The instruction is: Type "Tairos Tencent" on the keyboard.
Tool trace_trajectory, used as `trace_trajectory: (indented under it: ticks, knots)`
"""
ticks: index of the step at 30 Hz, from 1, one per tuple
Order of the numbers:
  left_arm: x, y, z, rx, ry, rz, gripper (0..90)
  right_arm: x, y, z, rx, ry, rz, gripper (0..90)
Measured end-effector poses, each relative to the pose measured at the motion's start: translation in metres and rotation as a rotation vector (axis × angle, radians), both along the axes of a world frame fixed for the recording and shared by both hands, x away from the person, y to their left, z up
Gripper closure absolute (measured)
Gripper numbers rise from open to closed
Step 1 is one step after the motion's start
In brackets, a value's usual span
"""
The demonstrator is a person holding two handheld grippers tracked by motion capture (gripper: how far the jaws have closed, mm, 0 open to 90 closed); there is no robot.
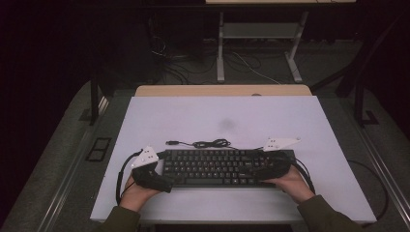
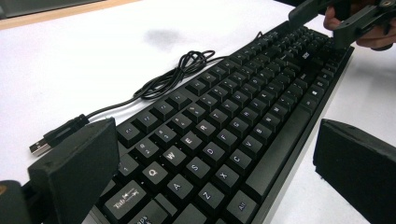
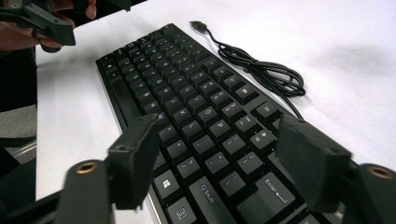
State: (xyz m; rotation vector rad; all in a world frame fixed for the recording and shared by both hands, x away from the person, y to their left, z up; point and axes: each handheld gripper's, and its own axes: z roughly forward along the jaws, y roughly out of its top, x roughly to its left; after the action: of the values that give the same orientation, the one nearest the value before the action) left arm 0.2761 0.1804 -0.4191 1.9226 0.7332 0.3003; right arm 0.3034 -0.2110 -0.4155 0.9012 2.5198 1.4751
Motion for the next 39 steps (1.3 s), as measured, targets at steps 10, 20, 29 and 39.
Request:
trace_trajectory:
  ticks: [10,20,29,39]
  knots:
    - [0.0,0.001,0.0,0.007,0.005,-0.002,0.0,-0.002,0.007,-0.003,-0.048,-0.002,0.026,61.6]
    - [0.0,0.002,-0.001,0.007,0.006,0.0,0.0,-0.004,0.011,-0.01,-0.13,0.011,0.07,85.1]
    - [0.0,0.002,-0.001,0.007,0.01,0.001,0.0,-0.005,0.013,-0.014,-0.174,0.019,0.086,89.2]
    - [0.0,0.002,-0.002,0.009,0.011,0.002,0.0,-0.004,0.013,-0.018,-0.208,0.018,0.098,89.2]
